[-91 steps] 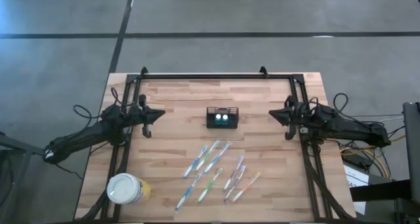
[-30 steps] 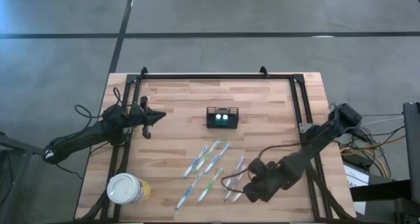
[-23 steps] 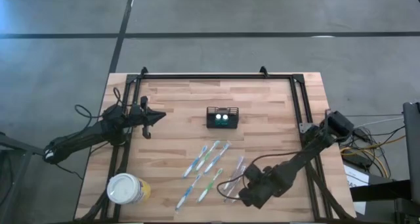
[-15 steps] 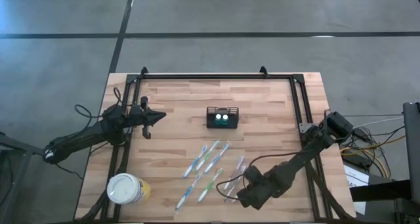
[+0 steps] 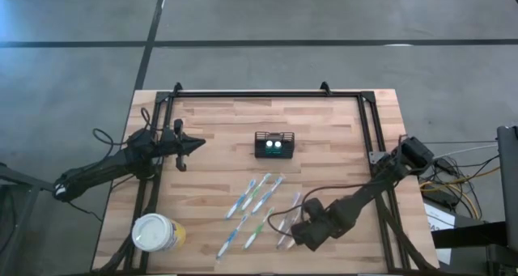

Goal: Pick & Place toothbrushing station
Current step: Put the orange toothbrush into the wire organizer

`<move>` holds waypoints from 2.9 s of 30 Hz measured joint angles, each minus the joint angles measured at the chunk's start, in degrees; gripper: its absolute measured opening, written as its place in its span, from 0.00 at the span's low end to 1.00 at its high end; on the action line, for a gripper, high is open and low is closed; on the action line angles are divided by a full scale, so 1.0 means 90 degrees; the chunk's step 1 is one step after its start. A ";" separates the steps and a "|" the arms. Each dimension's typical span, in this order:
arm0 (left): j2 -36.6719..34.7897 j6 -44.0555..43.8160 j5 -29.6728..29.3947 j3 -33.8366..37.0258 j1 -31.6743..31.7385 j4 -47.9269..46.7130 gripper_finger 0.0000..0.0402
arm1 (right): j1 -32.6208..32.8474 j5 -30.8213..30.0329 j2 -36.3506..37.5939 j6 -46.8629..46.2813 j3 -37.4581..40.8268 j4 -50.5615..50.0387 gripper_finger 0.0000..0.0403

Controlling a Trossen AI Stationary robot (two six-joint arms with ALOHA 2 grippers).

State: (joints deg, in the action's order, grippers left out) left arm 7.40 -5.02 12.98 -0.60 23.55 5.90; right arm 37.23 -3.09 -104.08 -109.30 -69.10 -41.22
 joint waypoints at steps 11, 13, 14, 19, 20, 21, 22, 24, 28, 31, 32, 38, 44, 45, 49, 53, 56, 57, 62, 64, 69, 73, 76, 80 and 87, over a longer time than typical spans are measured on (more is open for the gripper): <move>0.0007 0.0002 0.0004 0.0000 0.0000 -0.0073 0.02 | -0.0056 0.0535 -0.0323 -0.0129 0.0123 -0.0028 0.39; 0.0007 0.0002 0.0004 0.0000 0.0000 -0.0101 0.02 | -0.0103 0.0431 -0.0324 -0.0021 0.0219 -0.0013 0.39; 0.0007 0.0002 0.0004 0.0000 -0.0002 -0.0101 0.02 | -0.0115 0.0310 -0.0324 0.0040 0.0275 -0.0061 0.39; 0.0007 0.0005 0.0004 0.0000 -0.0002 -0.0098 0.03 | -0.0272 -0.0041 -0.0235 0.0523 0.0546 -0.0070 0.39; 0.0007 0.0005 0.0004 0.0000 -0.0002 -0.0098 0.03 | -0.0319 -0.0016 -0.0229 0.0664 0.0598 -0.0048 0.38; 0.0007 0.0005 0.0005 0.0000 -0.0002 -0.0098 0.03 | -0.0360 0.0006 -0.0209 0.0788 0.0654 -0.0004 0.39; 0.0007 0.0005 0.0004 0.0000 -0.0002 -0.0096 0.03 | -0.0404 0.0007 -0.0196 0.0939 0.0707 0.0017 0.39; 0.0007 0.0005 0.0004 0.0000 -0.0002 -0.0096 0.02 | -0.0509 -0.0023 -0.0139 0.1421 0.0813 0.0044 0.38; 0.0009 0.0011 0.0004 0.0000 -0.0002 -0.0093 0.01 | -0.0714 -0.0986 0.0025 0.2181 0.0977 -0.0417 0.38; 0.0014 0.0015 0.0005 0.0000 -0.0002 -0.0093 0.03 | -0.0853 -0.1640 0.0305 0.2484 0.1038 -0.0392 0.38; 0.0027 0.0018 0.0004 0.0000 -0.0002 -0.0083 0.03 | -0.0885 -0.1680 0.0468 0.2499 0.1088 -0.0410 0.37; 0.0056 0.0017 0.0006 0.0000 -0.0002 -0.0098 0.02 | -0.0951 -0.1526 0.1215 0.2177 0.1287 -0.0395 0.35; 0.0083 0.0017 0.0004 0.0000 -0.0002 -0.0147 0.02 | -0.0929 -0.1285 0.1448 0.2138 0.1237 0.0411 0.35; 0.0088 0.0017 0.0004 0.0000 -0.0002 -0.0152 0.03 | -0.0949 -0.1232 0.1367 0.2132 0.1150 0.0458 0.36; 0.0118 0.0017 0.0004 0.0000 -0.0002 -0.0154 0.03 | -0.0972 -0.0978 0.0662 0.2033 0.0685 0.0264 0.38; 0.0121 0.0024 0.0004 0.0000 -0.0002 -0.0148 0.02 | -0.0998 -0.0812 -0.0052 0.2029 -0.0037 -0.0513 0.40; 0.0121 0.0024 0.0005 0.0000 -0.0002 -0.0148 0.01 | -0.1028 -0.0816 -0.0520 0.2143 -0.0498 -0.0967 0.40; 0.0122 0.0024 0.0004 0.0000 -0.0002 -0.0147 0.01 | -0.1048 -0.0804 -0.0641 0.2172 -0.0633 -0.1122 0.40; 0.0126 0.0027 0.0004 0.0000 -0.0002 -0.0151 0.03 | -0.1120 -0.0408 -0.1197 0.2396 -0.1079 -0.1509 0.40; 0.0124 0.0027 0.0006 0.0000 -0.0002 -0.0149 0.03 | -0.1136 -0.0249 -0.1367 0.2459 -0.1101 -0.1602 0.40; 0.0126 0.0032 0.0005 0.0002 -0.0002 -0.0153 0.02 | -0.1163 -0.0012 -0.1449 0.2674 -0.0998 -0.1504 0.39; 0.0128 0.0032 0.0004 0.0002 -0.0005 -0.0154 0.02 | -0.1163 0.0061 -0.1388 0.3037 -0.0900 -0.1343 0.33; 0.0126 0.0032 0.0004 0.0002 -0.0005 -0.0152 0.03 | -0.1175 0.0144 -0.1361 0.3215 -0.0886 -0.1276 0.23; 0.0127 0.0032 0.0004 0.0002 -0.0005 -0.0154 0.03 | -0.1188 0.0166 -0.1344 0.3382 -0.0882 -0.1288 0.07; 0.0126 0.0036 0.0004 0.0002 -0.0005 -0.0152 0.02 | -0.1185 -0.0284 -0.1094 0.3767 -0.0810 -0.1582 0.04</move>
State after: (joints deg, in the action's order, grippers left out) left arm 8.54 -4.69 13.02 -0.58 23.51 4.54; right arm 26.56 -5.65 -113.93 -75.40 -76.39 -55.46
